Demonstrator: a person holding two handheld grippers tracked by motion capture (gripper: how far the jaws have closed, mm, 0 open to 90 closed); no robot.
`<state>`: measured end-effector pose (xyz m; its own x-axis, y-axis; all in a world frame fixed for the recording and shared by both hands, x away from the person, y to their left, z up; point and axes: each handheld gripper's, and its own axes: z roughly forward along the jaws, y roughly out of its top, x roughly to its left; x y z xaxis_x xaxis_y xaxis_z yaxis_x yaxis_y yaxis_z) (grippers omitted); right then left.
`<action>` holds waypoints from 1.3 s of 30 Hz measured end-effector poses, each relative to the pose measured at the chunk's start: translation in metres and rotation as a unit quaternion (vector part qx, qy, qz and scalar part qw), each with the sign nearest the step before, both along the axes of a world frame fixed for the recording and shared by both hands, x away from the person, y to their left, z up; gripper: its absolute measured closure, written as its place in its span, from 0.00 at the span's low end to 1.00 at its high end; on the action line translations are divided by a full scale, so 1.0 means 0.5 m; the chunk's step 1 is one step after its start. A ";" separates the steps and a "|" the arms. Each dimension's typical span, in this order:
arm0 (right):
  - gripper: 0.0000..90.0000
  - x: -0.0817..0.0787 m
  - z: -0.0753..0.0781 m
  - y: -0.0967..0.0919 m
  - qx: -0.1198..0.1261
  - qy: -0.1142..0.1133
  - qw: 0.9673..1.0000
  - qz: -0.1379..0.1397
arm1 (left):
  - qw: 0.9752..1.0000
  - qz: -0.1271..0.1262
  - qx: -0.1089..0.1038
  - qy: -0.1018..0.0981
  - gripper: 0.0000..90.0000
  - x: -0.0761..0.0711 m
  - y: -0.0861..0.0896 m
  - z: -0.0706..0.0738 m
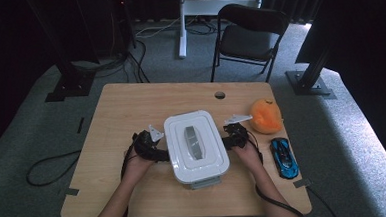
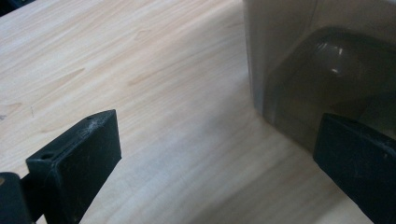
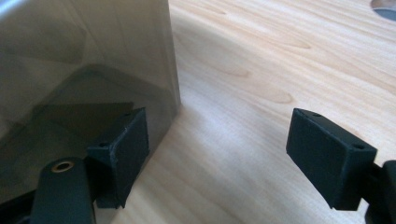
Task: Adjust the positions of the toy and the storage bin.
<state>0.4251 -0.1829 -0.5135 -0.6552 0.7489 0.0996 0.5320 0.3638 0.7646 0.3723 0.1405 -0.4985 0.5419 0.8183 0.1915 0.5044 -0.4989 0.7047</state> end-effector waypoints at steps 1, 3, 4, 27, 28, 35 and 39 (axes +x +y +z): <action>0.23 -0.003 0.000 0.000 -0.002 -0.003 1.000 0.002 | 1.000 0.001 0.001 -0.003 0.01 -0.005 -0.001 0.000; 0.23 -0.007 0.001 0.002 -0.004 -0.003 1.000 0.006 | 1.000 0.003 0.000 -0.003 0.01 -0.014 0.000 -0.001; 0.23 -0.008 0.001 0.003 -0.003 -0.005 1.000 0.008 | 1.000 0.004 0.001 -0.005 0.01 -0.019 0.000 -0.001; 0.23 0.023 0.006 0.040 -0.009 -0.001 0.997 0.083 | 1.000 0.013 -0.009 -0.001 0.01 -0.087 0.021 -0.006; 0.23 0.026 0.006 0.041 -0.008 0.003 0.996 0.084 | 1.000 0.013 -0.008 -0.002 0.01 -0.089 0.021 -0.006; 0.19 0.035 0.008 0.039 -0.001 -0.003 0.996 0.086 | 0.999 0.006 -0.033 0.010 0.01 -0.096 0.030 -0.009; 0.17 0.021 0.011 0.022 0.001 -0.010 0.997 0.073 | 0.999 0.001 -0.042 0.012 0.01 -0.099 0.032 -0.012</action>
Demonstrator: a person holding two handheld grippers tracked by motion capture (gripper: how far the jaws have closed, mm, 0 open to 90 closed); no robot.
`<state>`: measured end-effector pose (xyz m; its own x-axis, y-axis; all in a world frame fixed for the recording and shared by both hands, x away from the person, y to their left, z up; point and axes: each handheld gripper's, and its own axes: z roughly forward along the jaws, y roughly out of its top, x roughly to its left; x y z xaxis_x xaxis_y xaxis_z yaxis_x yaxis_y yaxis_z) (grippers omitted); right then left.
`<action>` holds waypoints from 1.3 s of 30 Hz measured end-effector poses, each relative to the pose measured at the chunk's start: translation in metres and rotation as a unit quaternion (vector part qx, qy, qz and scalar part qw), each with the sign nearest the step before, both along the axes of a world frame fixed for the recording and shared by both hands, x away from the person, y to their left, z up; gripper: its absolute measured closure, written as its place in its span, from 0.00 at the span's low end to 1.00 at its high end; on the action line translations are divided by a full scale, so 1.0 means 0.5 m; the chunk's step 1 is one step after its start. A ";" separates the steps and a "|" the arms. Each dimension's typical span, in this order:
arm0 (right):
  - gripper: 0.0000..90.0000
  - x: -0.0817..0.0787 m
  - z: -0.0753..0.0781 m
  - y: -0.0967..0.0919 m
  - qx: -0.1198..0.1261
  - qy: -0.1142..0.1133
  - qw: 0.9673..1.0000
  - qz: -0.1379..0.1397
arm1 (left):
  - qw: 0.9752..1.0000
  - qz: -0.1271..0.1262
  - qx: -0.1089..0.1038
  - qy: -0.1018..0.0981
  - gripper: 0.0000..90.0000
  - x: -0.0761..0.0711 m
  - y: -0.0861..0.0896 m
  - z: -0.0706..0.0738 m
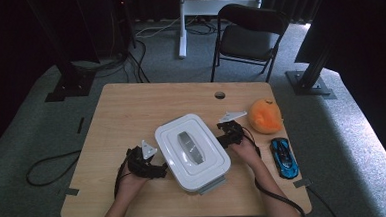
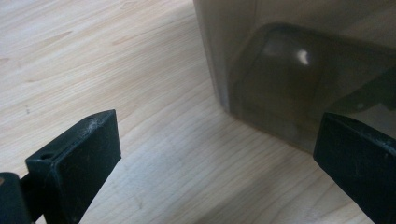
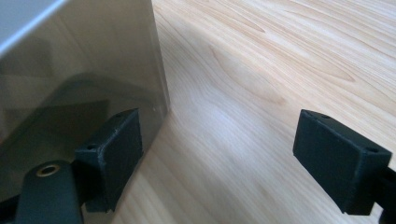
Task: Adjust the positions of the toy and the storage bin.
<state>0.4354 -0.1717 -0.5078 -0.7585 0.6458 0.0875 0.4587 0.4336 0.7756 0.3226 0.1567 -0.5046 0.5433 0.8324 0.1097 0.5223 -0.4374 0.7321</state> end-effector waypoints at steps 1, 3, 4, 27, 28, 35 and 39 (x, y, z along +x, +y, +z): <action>0.17 -0.006 0.000 -0.004 -0.005 0.000 1.000 -0.005 | 1.000 0.001 0.004 -0.001 0.01 -0.001 -0.001 -0.002; 0.17 -0.019 -0.002 -0.013 -0.012 -0.009 1.000 -0.010 | 1.000 -0.002 0.004 0.004 0.01 -0.002 -0.002 -0.007; 0.17 -0.024 -0.004 -0.017 -0.014 -0.008 1.000 -0.013 | 1.000 -0.003 0.004 0.008 0.01 -0.003 -0.003 -0.009; 0.18 -0.040 -0.024 -0.055 -0.020 0.020 1.000 -0.012 | 1.000 -0.026 0.010 0.000 0.01 -0.005 -0.058 -0.007; 0.18 -0.038 -0.024 -0.054 -0.019 0.020 1.000 -0.013 | 1.000 -0.029 0.013 0.001 0.01 -0.006 -0.059 -0.006; 0.20 -0.009 -0.020 -0.039 -0.004 0.015 1.000 -0.017 | 0.999 -0.028 0.015 0.000 0.01 -0.011 -0.060 -0.004; 0.20 0.008 -0.021 -0.028 0.000 0.024 1.000 -0.012 | 1.000 -0.026 0.016 0.000 0.01 -0.013 -0.056 -0.004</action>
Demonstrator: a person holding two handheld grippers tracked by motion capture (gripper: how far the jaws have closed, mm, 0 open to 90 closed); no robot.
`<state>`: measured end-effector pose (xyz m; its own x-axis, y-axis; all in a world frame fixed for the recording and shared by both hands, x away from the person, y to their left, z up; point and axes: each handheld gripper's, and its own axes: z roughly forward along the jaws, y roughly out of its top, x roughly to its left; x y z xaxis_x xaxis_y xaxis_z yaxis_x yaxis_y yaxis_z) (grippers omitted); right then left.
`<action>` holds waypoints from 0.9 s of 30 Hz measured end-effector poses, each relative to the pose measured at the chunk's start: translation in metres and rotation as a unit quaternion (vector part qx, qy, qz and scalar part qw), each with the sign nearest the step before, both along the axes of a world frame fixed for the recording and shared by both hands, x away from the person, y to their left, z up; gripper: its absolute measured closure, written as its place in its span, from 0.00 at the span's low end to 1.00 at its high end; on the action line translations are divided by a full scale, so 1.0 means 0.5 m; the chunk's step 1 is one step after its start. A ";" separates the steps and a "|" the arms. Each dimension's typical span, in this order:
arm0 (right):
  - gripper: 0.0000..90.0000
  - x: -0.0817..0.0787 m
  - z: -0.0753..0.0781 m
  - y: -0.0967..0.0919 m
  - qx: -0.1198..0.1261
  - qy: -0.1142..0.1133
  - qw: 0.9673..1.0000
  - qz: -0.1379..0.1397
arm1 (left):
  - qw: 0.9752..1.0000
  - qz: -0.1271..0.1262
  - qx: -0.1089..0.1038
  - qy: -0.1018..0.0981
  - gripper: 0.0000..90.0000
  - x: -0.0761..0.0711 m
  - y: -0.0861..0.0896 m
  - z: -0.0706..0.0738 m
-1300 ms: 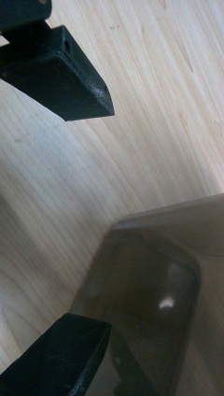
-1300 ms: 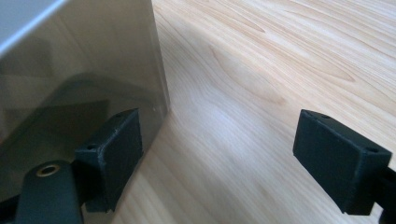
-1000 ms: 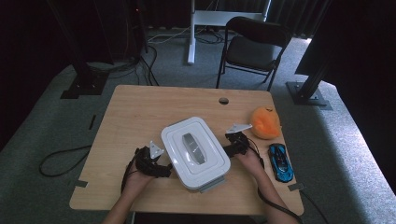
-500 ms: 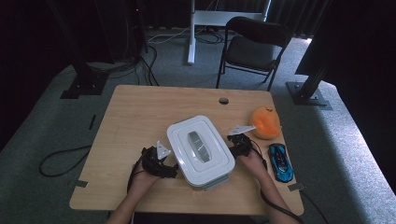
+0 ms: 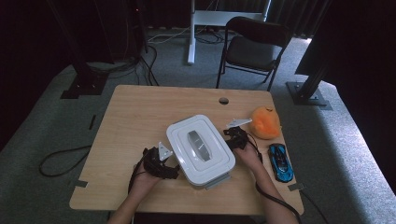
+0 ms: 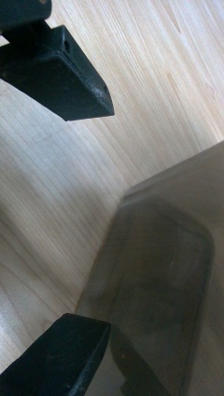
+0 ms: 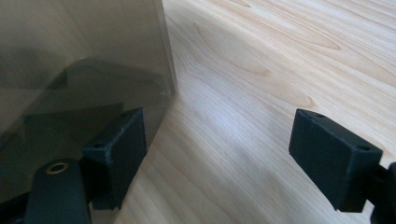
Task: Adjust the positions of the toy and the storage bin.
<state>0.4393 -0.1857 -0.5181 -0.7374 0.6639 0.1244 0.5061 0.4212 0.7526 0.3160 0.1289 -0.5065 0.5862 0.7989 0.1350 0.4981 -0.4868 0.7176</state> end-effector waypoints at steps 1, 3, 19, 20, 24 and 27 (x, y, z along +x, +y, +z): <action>0.20 0.004 0.000 0.003 0.000 0.002 1.000 0.003 | 1.000 -0.001 0.003 0.000 0.01 -0.001 0.002 0.000; 0.20 0.010 0.001 0.009 0.003 0.001 1.000 0.007 | 1.000 -0.001 0.006 0.000 0.01 -0.002 0.003 0.001; 0.17 0.008 0.015 -0.008 -0.023 -0.010 1.000 -0.016 | 1.000 -0.007 -0.027 0.001 0.01 -0.009 0.034 -0.008; 0.17 0.004 0.017 -0.012 -0.023 -0.014 0.999 -0.017 | 1.000 -0.007 -0.029 0.001 0.01 -0.010 0.037 -0.011; 0.17 -0.023 0.020 -0.028 -0.031 -0.014 0.999 -0.015 | 0.999 -0.009 -0.041 0.005 0.01 -0.012 0.054 -0.018; 0.16 -0.046 0.014 -0.036 -0.038 -0.016 0.999 -0.010 | 0.999 -0.001 -0.034 0.009 0.01 -0.012 0.070 -0.024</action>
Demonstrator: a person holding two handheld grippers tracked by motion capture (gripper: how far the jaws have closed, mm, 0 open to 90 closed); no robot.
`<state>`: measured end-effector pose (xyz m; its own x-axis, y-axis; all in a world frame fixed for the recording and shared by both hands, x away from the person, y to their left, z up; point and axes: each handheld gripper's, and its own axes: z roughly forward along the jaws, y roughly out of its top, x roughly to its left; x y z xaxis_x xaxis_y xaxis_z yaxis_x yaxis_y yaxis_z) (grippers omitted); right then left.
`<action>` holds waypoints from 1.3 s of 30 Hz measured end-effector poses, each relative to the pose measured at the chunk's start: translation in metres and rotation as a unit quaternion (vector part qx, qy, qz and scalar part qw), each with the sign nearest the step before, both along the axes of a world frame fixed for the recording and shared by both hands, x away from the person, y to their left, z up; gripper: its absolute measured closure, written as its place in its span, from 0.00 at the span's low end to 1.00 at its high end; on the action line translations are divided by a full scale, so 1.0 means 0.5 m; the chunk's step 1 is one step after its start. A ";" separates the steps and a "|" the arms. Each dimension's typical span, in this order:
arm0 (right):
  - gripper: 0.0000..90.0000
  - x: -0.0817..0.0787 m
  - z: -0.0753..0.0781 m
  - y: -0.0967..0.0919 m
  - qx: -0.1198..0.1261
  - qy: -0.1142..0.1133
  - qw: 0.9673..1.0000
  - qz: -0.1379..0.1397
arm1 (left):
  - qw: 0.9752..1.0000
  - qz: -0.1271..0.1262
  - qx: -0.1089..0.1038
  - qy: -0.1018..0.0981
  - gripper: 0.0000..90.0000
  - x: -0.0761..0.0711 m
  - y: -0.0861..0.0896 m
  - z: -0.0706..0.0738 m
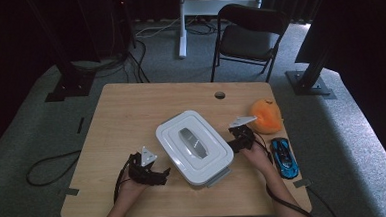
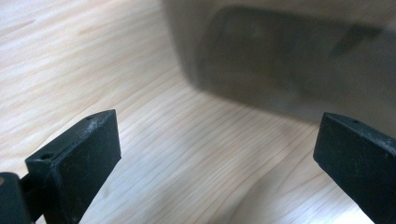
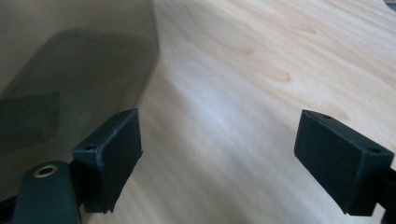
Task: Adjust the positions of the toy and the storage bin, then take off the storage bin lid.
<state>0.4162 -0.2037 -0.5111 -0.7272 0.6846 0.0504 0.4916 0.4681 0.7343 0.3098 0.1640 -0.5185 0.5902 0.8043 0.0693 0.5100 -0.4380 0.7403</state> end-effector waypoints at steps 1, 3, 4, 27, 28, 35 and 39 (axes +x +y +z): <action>0.16 -0.008 -0.002 -0.004 0.000 -0.002 1.000 0.000 | 1.000 0.003 0.002 0.002 0.01 0.000 0.007 -0.003; 0.16 -0.020 -0.004 -0.014 0.000 -0.002 1.000 -0.005 | 1.000 0.012 0.005 0.006 0.01 -0.001 0.023 -0.009; 0.16 -0.026 -0.004 -0.019 -0.001 -0.007 1.000 -0.010 | 1.000 0.022 0.008 0.012 0.01 -0.003 0.043 -0.019; 0.15 -0.162 0.113 -0.133 0.086 -0.033 0.994 -0.066 | 0.999 0.050 0.015 0.013 0.01 -0.007 0.146 -0.053; 0.15 -0.166 0.121 -0.134 0.092 -0.037 0.993 -0.069 | 0.998 0.055 0.022 0.015 0.01 -0.006 0.148 -0.054; 0.14 -0.182 0.179 -0.122 0.108 -0.047 0.991 -0.069 | 0.997 0.063 0.010 0.037 0.01 0.001 0.165 -0.055; 0.14 -0.191 0.201 -0.099 0.097 -0.057 0.992 -0.053 | 0.996 0.069 -0.001 0.050 0.01 0.004 0.174 -0.056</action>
<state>0.3204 -0.2532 -0.4107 -0.6599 0.7434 0.1090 0.4385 0.2633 0.8593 0.3117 0.2508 -0.5463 0.4785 0.8780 0.0138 0.6357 -0.3572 0.6843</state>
